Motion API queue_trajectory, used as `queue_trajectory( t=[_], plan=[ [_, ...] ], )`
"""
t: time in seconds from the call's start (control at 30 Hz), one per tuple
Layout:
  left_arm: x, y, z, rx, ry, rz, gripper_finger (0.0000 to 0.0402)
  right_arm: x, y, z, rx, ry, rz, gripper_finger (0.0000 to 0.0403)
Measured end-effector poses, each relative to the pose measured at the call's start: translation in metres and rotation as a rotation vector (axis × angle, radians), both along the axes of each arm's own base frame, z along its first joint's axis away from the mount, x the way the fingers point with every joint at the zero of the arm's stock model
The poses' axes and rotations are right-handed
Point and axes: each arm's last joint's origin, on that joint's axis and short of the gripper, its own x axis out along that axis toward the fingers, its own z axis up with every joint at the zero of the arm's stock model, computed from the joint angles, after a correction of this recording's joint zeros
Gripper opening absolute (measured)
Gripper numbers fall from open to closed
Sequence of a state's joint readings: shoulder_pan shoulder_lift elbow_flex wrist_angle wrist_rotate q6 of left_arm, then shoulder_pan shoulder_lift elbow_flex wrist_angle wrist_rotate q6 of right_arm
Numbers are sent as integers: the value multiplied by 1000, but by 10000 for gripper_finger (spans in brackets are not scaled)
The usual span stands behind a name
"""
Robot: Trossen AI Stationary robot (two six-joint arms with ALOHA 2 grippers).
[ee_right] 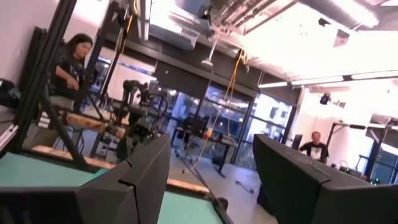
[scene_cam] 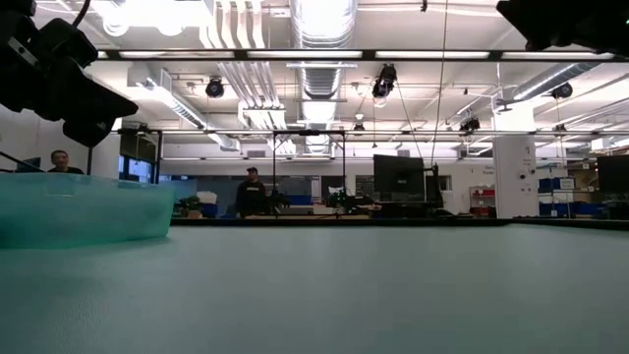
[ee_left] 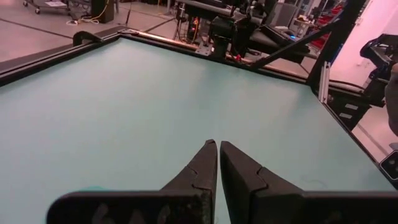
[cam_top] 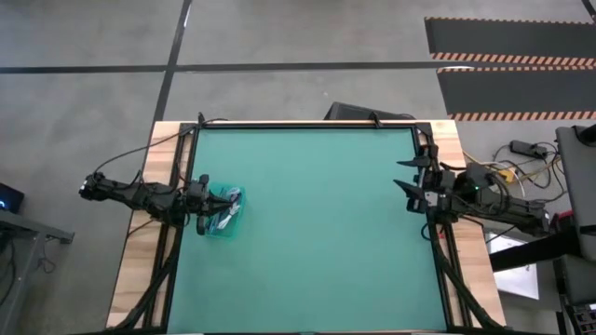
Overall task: Pick and place USB-C Cables
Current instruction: Return to Home Position
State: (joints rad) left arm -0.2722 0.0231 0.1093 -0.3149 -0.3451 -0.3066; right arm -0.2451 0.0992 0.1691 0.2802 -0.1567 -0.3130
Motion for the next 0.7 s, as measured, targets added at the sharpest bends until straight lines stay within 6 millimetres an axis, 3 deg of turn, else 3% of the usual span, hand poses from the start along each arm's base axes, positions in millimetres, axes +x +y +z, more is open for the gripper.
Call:
queue_trajectory(
  t=[0.7],
  plan=[
    [0,0,0,36,3,-10,4,-1,0,-24,67,11,19,221]
  ],
)
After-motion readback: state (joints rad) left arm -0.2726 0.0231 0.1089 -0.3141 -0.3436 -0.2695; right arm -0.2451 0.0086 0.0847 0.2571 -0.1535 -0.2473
